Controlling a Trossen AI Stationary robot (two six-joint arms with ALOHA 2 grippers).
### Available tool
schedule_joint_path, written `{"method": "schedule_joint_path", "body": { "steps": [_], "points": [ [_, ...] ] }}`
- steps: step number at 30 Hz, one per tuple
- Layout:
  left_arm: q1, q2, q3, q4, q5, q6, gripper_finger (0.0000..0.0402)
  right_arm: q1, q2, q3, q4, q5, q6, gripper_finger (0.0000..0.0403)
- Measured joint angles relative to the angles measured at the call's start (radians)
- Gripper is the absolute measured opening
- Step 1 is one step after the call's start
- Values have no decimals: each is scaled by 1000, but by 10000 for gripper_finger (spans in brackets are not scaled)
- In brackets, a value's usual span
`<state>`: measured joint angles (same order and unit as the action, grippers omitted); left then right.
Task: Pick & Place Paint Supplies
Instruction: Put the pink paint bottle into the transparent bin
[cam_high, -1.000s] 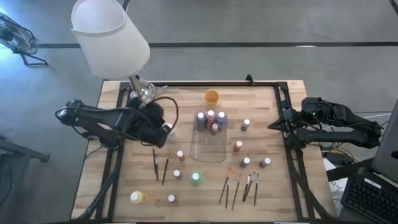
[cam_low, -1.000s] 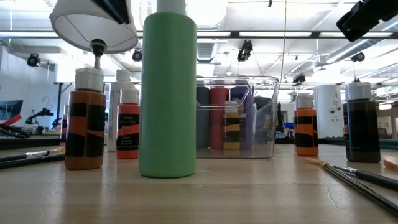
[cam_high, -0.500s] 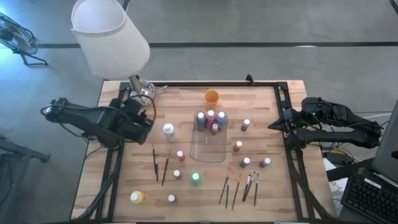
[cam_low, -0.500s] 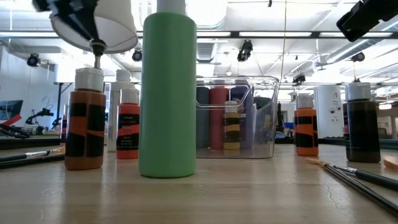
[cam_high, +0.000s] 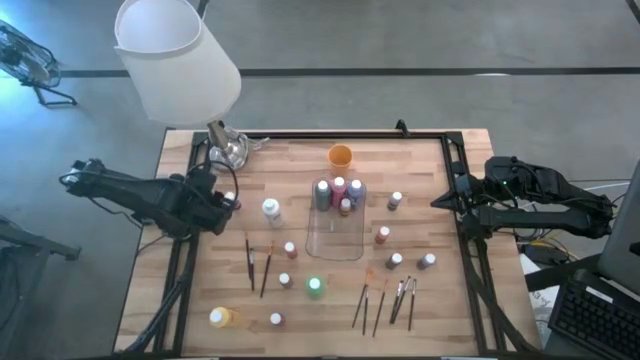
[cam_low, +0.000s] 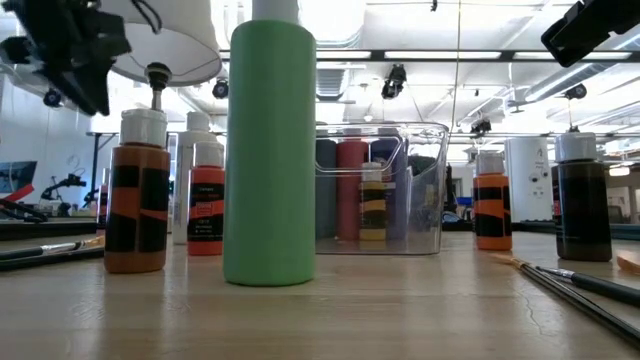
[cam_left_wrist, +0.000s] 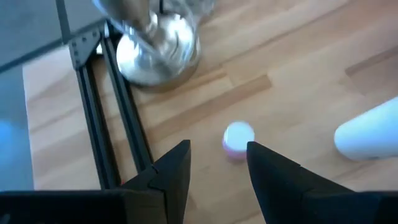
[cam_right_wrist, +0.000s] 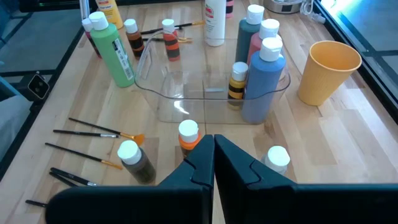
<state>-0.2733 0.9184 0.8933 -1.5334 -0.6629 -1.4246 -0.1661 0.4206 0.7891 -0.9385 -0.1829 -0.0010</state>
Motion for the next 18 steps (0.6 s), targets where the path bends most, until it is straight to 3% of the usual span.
{"method": "schedule_joint_path", "body": {
  "steps": [18],
  "points": [
    [0,1,-162,263,16,-36,163,0,0,0,0,0,0,8]
  ]
}}
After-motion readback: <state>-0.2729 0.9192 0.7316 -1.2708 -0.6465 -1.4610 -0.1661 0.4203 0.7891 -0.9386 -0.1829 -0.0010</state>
